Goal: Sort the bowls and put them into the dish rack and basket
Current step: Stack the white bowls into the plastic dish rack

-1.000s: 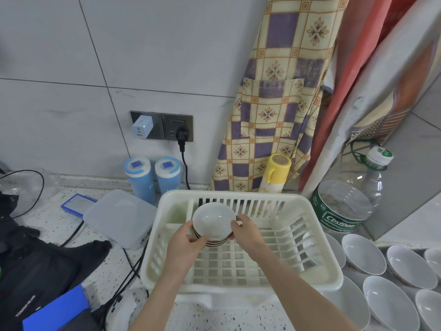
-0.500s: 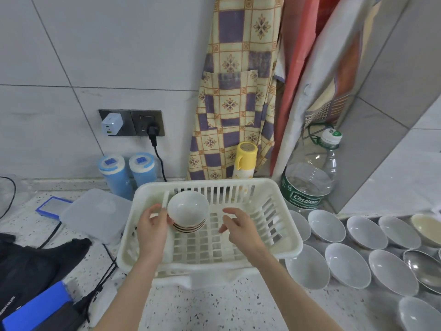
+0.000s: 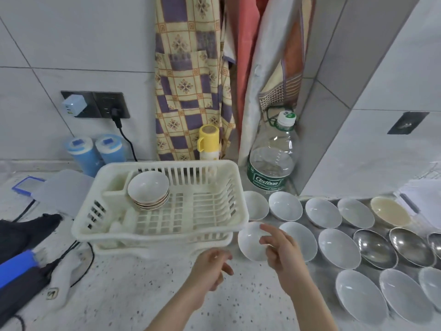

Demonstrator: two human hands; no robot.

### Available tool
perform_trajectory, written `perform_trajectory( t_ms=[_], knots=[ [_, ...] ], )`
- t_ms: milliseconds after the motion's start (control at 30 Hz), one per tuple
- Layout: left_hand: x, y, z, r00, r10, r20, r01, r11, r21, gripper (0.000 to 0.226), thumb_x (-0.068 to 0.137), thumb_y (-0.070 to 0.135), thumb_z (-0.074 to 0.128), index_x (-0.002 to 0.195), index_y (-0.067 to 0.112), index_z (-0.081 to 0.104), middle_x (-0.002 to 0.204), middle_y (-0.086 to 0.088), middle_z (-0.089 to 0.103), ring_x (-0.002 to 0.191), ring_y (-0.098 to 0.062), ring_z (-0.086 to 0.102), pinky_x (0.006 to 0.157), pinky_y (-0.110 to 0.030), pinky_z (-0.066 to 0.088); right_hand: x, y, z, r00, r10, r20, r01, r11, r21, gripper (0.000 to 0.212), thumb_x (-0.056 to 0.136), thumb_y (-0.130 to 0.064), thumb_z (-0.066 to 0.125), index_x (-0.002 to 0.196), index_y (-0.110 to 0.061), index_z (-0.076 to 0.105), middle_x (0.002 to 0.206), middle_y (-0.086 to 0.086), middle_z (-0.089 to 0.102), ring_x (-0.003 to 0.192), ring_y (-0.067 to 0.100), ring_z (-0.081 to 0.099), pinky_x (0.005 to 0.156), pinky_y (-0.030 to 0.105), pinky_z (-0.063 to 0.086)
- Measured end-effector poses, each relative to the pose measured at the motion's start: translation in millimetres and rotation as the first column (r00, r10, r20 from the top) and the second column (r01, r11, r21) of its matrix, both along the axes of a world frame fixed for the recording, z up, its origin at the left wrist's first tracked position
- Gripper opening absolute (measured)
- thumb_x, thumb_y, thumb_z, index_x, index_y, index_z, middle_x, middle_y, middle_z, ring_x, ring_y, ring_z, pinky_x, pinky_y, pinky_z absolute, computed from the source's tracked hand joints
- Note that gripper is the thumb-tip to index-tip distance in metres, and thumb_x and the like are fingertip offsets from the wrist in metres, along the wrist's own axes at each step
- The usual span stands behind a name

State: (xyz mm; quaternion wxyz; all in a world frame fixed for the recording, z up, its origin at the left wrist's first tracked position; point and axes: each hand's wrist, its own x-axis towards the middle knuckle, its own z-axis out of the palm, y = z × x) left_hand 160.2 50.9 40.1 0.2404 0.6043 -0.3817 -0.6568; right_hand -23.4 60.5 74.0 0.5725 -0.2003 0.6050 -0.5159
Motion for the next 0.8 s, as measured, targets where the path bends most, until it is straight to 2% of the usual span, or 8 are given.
perform_trajectory(
  t_ms=[133,267,367,467,633,800],
  knots=[
    [-42,10,-20,0.993,-0.094,0.074,0.080,0.981,0.179,0.036,0.094,0.043,0.052,0.102,0.010,0.064,0.068,-0.002,0.074,0.039,-0.011,0.040,0.039,-0.017,0.024,-49,21,-21,0.996,-0.074,0.045,0.070,0.993,0.095,0.018,0.089,-0.016,0.062,0.103,-0.007,0.070,0.062,0.001,0.062,0.043,0.010,0.028,0.034,0.018,0.018],
    [-72,13,-41,0.998,0.065,0.007,-0.065,0.954,0.292,0.040,0.097,0.045,0.052,0.117,0.011,0.051,0.079,-0.009,0.077,0.041,-0.012,0.038,0.037,-0.017,0.021,-81,40,-51,0.991,-0.090,0.098,0.068,0.976,0.207,0.027,0.091,-0.022,0.060,0.107,-0.001,0.066,0.066,0.005,0.061,0.042,0.009,0.032,0.035,0.018,0.019],
    [-89,12,-58,0.968,0.241,-0.068,-0.214,0.937,0.277,0.032,0.098,0.037,0.053,0.123,0.017,0.049,0.093,-0.015,0.076,0.041,-0.011,0.039,0.035,-0.018,0.023,-93,44,-73,0.989,-0.077,0.125,0.036,0.951,0.306,0.033,0.094,-0.030,0.058,0.107,0.000,0.065,0.073,0.007,0.067,0.038,0.009,0.034,0.036,0.017,0.020],
    [-100,8,-72,0.933,0.346,-0.095,-0.317,0.920,0.232,0.028,0.100,0.027,0.051,0.125,0.015,0.052,0.096,-0.019,0.074,0.043,-0.011,0.040,0.035,-0.019,0.025,-102,40,-87,0.985,-0.105,0.139,0.046,0.925,0.377,0.037,0.094,-0.037,0.060,0.109,-0.003,0.058,0.087,0.011,0.074,0.035,0.010,0.037,0.034,0.015,0.022],
    [-107,3,-80,0.940,0.320,-0.120,-0.289,0.931,0.222,0.023,0.097,0.026,0.054,0.118,0.019,0.056,0.095,-0.018,0.077,0.041,-0.009,0.039,0.036,-0.020,0.026,-112,24,-98,0.991,-0.115,0.069,0.077,0.908,0.411,0.029,0.094,-0.032,0.057,0.110,-0.008,0.056,0.092,0.011,0.076,0.042,0.013,0.038,0.033,0.014,0.023],
    [-111,-4,-80,0.935,0.325,-0.139,-0.287,0.927,0.240,0.014,0.099,0.022,0.049,0.111,0.018,0.056,0.088,-0.016,0.078,0.044,-0.010,0.038,0.035,-0.019,0.025,-114,11,-105,0.995,-0.096,0.022,0.078,0.909,0.410,0.034,0.096,-0.029,0.055,0.117,-0.003,0.060,0.093,0.010,0.074,0.046,0.014,0.039,0.033,0.015,0.024]
  ],
)
